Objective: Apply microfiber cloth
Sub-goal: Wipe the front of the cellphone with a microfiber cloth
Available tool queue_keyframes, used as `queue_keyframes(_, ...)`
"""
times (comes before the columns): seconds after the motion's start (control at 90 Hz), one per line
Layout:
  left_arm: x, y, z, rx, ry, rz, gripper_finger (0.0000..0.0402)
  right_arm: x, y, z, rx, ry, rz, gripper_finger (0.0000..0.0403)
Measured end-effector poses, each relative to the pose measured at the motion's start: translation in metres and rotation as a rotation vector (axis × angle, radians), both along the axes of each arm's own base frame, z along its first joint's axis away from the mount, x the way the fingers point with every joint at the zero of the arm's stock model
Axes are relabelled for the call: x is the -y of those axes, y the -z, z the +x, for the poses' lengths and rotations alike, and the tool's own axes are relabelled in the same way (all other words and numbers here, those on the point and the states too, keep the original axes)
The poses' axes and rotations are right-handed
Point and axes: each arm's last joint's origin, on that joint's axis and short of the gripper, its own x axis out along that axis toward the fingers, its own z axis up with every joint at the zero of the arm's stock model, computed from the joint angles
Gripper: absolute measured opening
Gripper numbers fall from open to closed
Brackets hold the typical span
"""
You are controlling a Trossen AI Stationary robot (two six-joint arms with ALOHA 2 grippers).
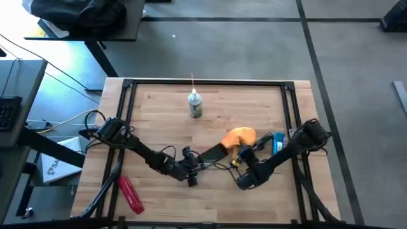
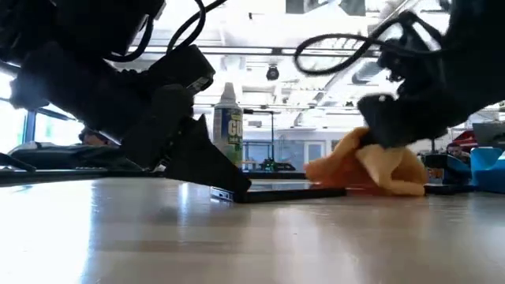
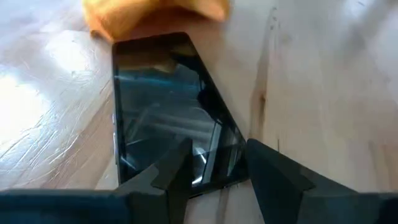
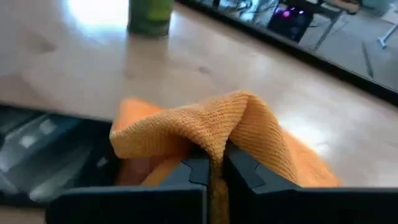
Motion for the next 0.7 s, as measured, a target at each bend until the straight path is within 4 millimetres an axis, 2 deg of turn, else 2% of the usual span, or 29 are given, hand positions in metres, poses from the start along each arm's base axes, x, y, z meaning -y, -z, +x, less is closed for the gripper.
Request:
queue_keyframes(0.078,0.002,-0.014,-0.004,0.009,0.025,0.018,0.0133,-0.006,0.000,0.004,0.092,-0.019,0.010,0.0000)
queue_keyframes(0.222,0.011,-0.063,-0.015,0.106,0.036,0.031,0.0133,-0.018,0.000,0.020,0.209,-0.062,0.069,0.0000)
queue_keyframes(0.389,0.017,-0.092,-0.039,0.087,0.033,0.091,0.0133,-0.028,-0.005,0.043,0.130,-0.203,0.091,0.0000)
queue_keyframes(0.533,0.008,-0.074,-0.050,-0.051,-0.089,0.143,0.0133,-0.032,-0.010,0.049,-0.018,-0.373,0.184,0.0000)
queue_keyframes(0.7,-0.004,-0.041,-0.040,-0.116,-0.208,0.136,0.0133,-0.040,-0.024,0.039,-0.215,-0.589,0.308,0.0000)
